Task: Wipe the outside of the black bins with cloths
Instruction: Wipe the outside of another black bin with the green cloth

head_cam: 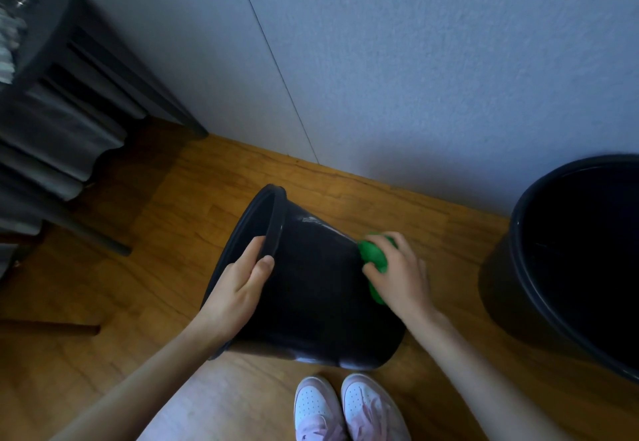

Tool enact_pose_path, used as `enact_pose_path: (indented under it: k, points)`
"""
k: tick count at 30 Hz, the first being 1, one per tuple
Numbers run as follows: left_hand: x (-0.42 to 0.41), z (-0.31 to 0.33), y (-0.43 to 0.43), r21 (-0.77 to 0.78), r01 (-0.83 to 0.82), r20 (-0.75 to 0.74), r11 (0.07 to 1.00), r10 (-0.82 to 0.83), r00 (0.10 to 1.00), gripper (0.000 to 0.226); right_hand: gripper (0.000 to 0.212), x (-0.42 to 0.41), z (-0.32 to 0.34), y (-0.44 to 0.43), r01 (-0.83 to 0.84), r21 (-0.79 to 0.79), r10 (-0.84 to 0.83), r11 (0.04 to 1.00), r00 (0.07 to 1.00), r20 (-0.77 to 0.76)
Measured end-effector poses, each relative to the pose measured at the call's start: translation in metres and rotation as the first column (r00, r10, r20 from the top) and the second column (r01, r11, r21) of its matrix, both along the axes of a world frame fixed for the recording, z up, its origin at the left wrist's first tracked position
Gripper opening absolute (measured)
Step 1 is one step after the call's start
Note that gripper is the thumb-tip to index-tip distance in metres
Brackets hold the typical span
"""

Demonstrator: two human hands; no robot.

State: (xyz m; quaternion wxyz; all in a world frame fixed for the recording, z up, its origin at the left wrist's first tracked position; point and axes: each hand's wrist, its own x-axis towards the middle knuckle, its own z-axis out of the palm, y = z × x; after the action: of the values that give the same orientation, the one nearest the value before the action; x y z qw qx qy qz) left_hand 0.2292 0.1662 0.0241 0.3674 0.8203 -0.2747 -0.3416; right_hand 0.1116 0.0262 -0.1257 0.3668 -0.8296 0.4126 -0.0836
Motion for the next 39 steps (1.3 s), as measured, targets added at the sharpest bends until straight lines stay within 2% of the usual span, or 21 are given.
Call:
enact_pose_path:
  k: [3, 6, 8, 13, 16, 19, 24, 27, 30, 32, 35, 37, 38, 39]
  points:
    - [0.000, 0.000, 0.002, 0.017, 0.037, 0.006, 0.999, -0.038, 0.999, 0.026, 0.044, 0.024, 0.021, 0.007, -0.029, -0.054, 0.038, 0.998, 0.984, 0.173]
    - [0.001, -0.002, 0.004, 0.000, 0.004, 0.012, 1.000, -0.004, 1.000, 0.028, 0.041, 0.042, 0.020, 0.000, -0.024, -0.017, 0.027, 1.000, 0.978, 0.207]
    - [0.002, -0.003, 0.005, -0.005, -0.012, 0.005, 1.000, 0.012, 1.000, 0.035, 0.040, 0.046, 0.005, -0.012, -0.007, 0.044, 0.000, 0.999, 0.990, 0.142]
    - [0.002, -0.002, 0.004, -0.006, -0.001, 0.010, 1.000, 0.001, 1.000, 0.026, 0.041, 0.013, -0.049, -0.041, 0.071, 0.170, -0.028, 0.983, 0.970, -0.243]
    - [0.003, -0.003, 0.004, -0.001, 0.040, 0.019, 0.999, -0.040, 0.999, 0.032, 0.044, -0.012, -0.058, -0.036, 0.090, 0.196, -0.033, 0.977, 0.960, -0.277]
    - [0.005, -0.005, 0.006, -0.004, 0.036, 0.019, 0.999, -0.036, 0.999, 0.024, 0.042, -0.019, -0.039, -0.023, 0.031, 0.144, -0.002, 0.989, 0.981, -0.195]
    - [0.007, -0.008, 0.011, 0.028, 0.136, 0.016, 0.990, -0.137, 0.991, 0.028, 0.042, 0.016, 0.019, 0.005, -0.045, -0.011, 0.046, 0.999, 0.988, 0.146]
    - [0.009, -0.008, 0.014, 0.029, 0.183, 0.030, 0.983, -0.184, 0.982, 0.030, 0.042, 0.044, 0.035, 0.006, -0.036, -0.017, 0.040, 0.999, 0.969, 0.246]
    - [0.010, -0.006, 0.015, 0.007, 0.183, 0.004, 0.983, -0.183, 0.983, 0.030, 0.040, 0.057, 0.018, -0.008, 0.028, 0.092, -0.049, 0.995, 0.970, 0.239]
    - [0.010, -0.007, 0.016, 0.011, 0.196, 0.012, 0.981, -0.196, 0.981, 0.028, 0.039, 0.053, -0.003, -0.021, 0.077, 0.158, -0.097, 0.985, 0.987, 0.125]
    - [0.012, -0.009, 0.015, -0.001, 0.216, 0.032, 0.976, -0.216, 0.976, 0.013, 0.040, 0.034, -0.032, -0.036, 0.148, 0.305, -0.139, 0.941, 0.989, -0.050]
    - [0.012, -0.009, 0.014, -0.011, 0.231, 0.037, 0.973, -0.230, 0.972, 0.010, 0.039, 0.024, -0.036, -0.044, 0.205, 0.492, -0.224, 0.846, 0.974, -0.021]
    - [0.012, -0.008, 0.013, -0.020, 0.216, 0.021, 0.976, -0.216, 0.976, 0.013, 0.036, 0.022, -0.032, -0.047, 0.237, 0.615, -0.310, 0.752, 0.951, 0.013]
    - [0.011, -0.007, 0.013, -0.024, 0.195, 0.006, 0.980, -0.195, 0.981, 0.020, 0.032, 0.020, -0.025, -0.050, 0.260, 0.746, -0.425, 0.613, 0.905, 0.034]
